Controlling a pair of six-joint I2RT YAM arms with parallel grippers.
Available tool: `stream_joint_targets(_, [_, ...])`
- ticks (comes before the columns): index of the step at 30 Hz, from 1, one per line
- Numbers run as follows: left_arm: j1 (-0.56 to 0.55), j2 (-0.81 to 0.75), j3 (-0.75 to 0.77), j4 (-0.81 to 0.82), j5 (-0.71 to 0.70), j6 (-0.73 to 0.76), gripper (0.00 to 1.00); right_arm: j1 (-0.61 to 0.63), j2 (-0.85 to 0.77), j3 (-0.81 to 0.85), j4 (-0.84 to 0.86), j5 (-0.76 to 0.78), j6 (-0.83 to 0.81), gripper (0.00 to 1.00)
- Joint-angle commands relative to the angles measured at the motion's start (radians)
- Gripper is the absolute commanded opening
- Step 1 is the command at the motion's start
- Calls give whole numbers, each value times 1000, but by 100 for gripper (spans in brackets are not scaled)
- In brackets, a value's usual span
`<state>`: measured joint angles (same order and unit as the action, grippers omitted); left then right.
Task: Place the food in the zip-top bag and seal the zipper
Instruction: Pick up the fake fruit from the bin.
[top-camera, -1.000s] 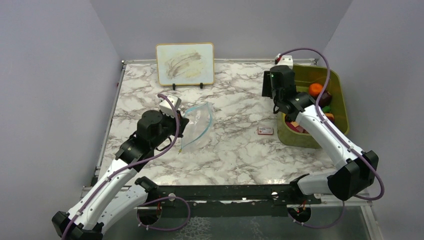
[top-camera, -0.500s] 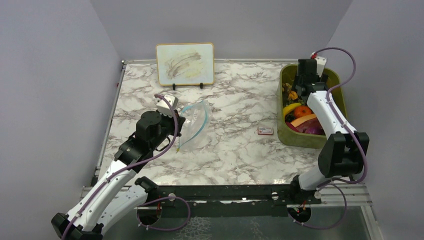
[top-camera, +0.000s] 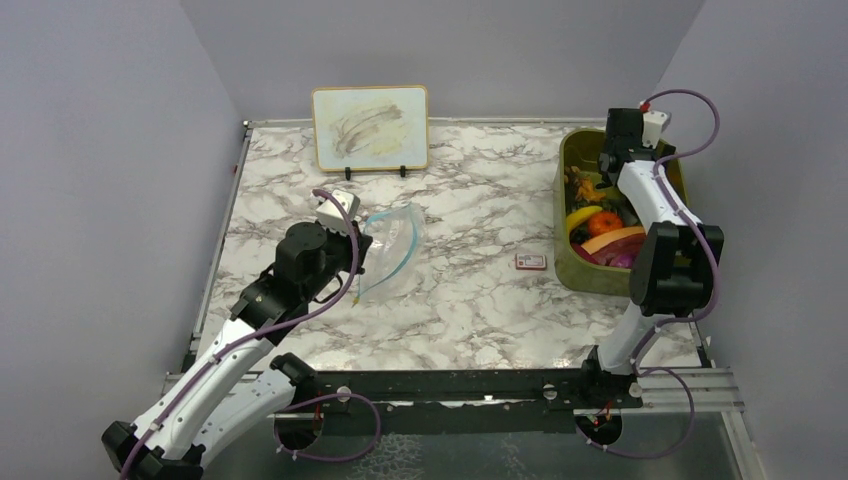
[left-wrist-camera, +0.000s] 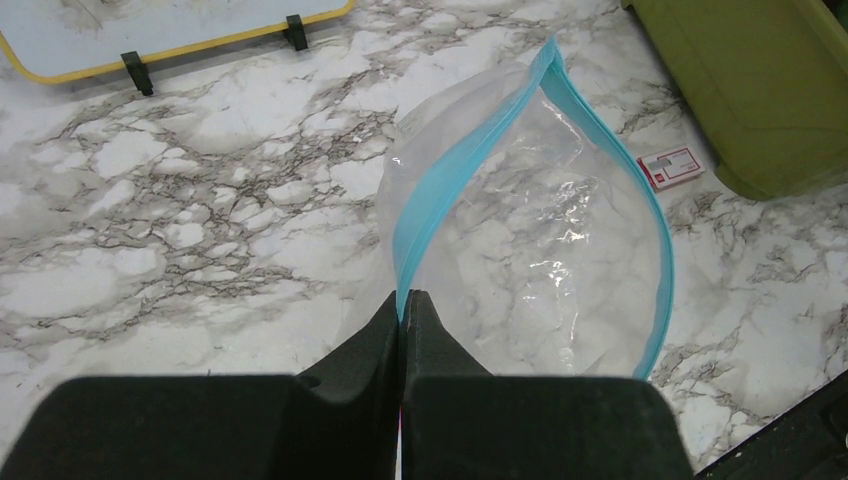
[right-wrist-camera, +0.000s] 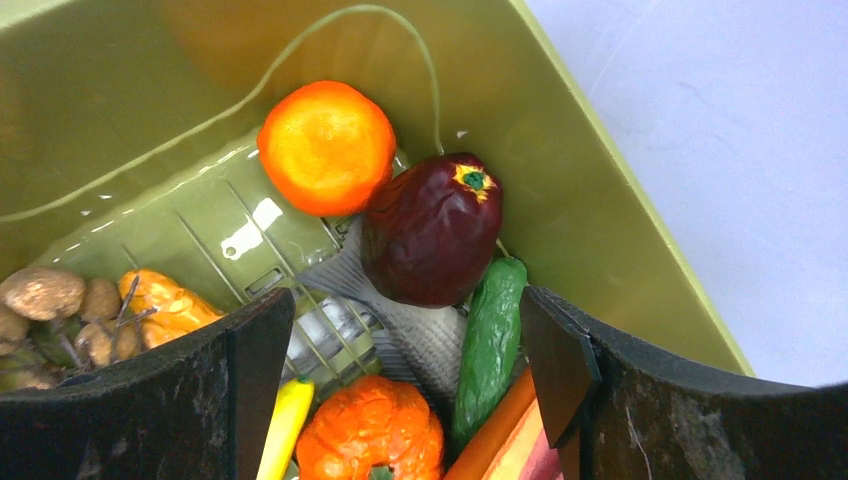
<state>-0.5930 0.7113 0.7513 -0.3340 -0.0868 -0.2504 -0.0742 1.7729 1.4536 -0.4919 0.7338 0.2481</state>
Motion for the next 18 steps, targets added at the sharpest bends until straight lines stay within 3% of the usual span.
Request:
stream_joint_targets(1, [-16, 36, 30, -13, -26, 17, 0, -16, 61, 16, 53, 28, 30, 83])
stream_joint_targets(11, [-13, 34, 12, 5, -100, 33, 0, -28, 192, 11, 84, 79, 65, 91])
stream_joint_targets(18, [-1, 37, 5, 15, -163, 41, 0, -36, 191, -30, 143, 99, 117, 95])
